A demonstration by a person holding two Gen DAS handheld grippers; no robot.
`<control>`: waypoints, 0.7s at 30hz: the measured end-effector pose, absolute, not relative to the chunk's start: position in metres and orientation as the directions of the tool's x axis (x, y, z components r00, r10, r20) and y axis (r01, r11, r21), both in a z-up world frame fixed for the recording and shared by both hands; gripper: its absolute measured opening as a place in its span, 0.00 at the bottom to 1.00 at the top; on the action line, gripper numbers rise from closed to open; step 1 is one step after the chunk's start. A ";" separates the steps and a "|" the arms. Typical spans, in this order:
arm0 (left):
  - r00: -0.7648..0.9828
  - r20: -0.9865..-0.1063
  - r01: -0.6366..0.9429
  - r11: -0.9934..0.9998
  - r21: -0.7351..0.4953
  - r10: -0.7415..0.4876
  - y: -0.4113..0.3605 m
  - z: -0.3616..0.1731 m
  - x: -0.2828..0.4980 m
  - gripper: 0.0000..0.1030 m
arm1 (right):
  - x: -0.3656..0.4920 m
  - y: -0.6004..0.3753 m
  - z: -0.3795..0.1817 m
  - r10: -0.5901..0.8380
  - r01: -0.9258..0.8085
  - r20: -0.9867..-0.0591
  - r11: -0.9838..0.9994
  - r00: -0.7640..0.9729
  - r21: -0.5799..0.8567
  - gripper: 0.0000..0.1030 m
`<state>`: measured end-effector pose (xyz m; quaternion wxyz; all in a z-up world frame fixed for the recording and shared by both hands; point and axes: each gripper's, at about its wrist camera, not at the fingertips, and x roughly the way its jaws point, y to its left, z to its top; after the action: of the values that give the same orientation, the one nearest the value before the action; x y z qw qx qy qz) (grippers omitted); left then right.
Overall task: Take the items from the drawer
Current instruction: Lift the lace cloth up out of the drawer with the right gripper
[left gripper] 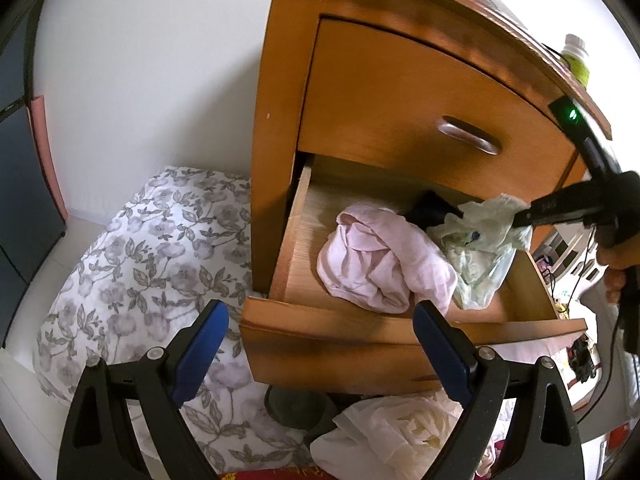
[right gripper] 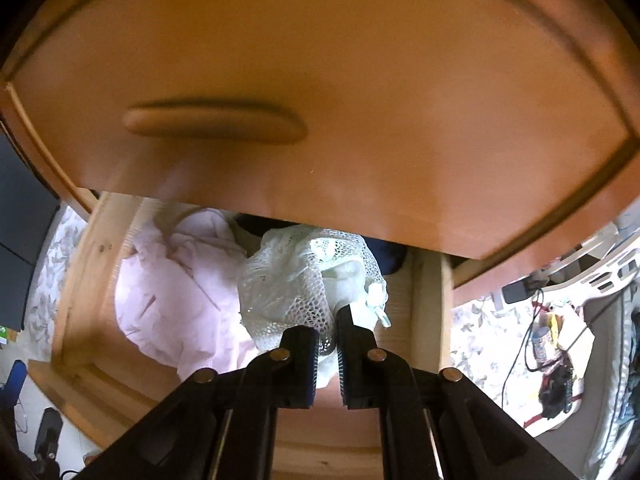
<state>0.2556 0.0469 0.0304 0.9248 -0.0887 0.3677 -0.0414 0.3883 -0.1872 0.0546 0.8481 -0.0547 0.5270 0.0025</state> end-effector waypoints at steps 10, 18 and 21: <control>0.723 -0.674 0.038 0.983 -0.180 -0.151 0.032 0.039 0.233 0.91 | 0.344 -0.187 0.105 -0.034 -0.076 -0.831 0.993 0.556 -0.091 0.08; 0.707 -0.685 0.042 0.978 -0.206 -0.175 0.026 0.042 0.214 0.91 | 0.312 -0.196 0.147 -0.007 -0.081 -0.786 0.994 0.618 -0.073 0.08; 0.712 -0.680 0.037 0.976 -0.216 -0.177 0.025 0.047 0.206 0.91 | 0.300 -0.199 0.161 0.004 -0.084 -0.768 0.994 0.641 -0.065 0.08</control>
<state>0.2061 0.0252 0.0474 0.9204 -0.0937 0.3751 -0.0580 0.2995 -0.1987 0.1610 0.9045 -0.0473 0.4231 0.0244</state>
